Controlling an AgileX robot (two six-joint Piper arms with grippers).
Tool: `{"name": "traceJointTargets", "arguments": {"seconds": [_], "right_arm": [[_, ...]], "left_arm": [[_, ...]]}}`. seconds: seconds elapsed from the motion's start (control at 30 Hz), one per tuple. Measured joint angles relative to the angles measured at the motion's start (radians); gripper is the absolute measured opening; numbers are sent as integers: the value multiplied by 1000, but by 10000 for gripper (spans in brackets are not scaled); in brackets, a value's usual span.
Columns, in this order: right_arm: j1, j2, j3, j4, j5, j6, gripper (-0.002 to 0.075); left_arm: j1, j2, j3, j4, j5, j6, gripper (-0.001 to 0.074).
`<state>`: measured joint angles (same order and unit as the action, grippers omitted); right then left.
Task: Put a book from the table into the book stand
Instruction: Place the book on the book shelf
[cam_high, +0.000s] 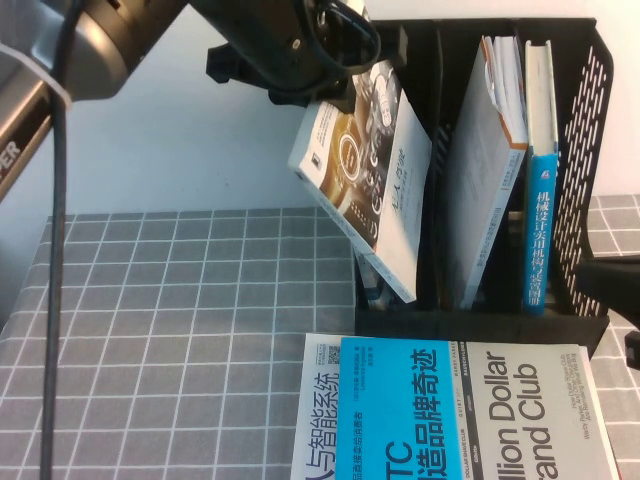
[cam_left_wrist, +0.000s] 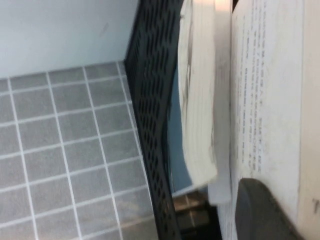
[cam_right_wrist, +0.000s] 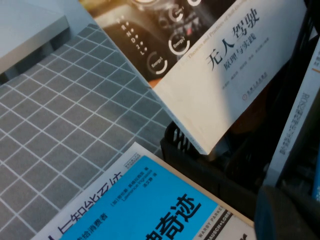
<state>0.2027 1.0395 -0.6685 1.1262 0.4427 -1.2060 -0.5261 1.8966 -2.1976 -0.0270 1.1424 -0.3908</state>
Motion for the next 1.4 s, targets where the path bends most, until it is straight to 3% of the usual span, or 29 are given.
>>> {"name": "traceJointTargets", "arguments": {"seconds": [0.3, 0.73, 0.97, 1.4], "right_arm": [[0, 0, 0, 7, 14, 6, -3], [0, 0, 0, 8, 28, 20, -3], [0, 0, 0, 8, 28, 20, -3], [0, 0, 0, 12, 53, 22, -3]], "left_arm": [[-8, 13, -26, 78, -79, -40, 99], [-61, 18, -124, 158, 0, -95, 99], [-69, 12, -183, 204, -38, -95, 99], [-88, 182, -185, 167, -70, -64, 99]]}}
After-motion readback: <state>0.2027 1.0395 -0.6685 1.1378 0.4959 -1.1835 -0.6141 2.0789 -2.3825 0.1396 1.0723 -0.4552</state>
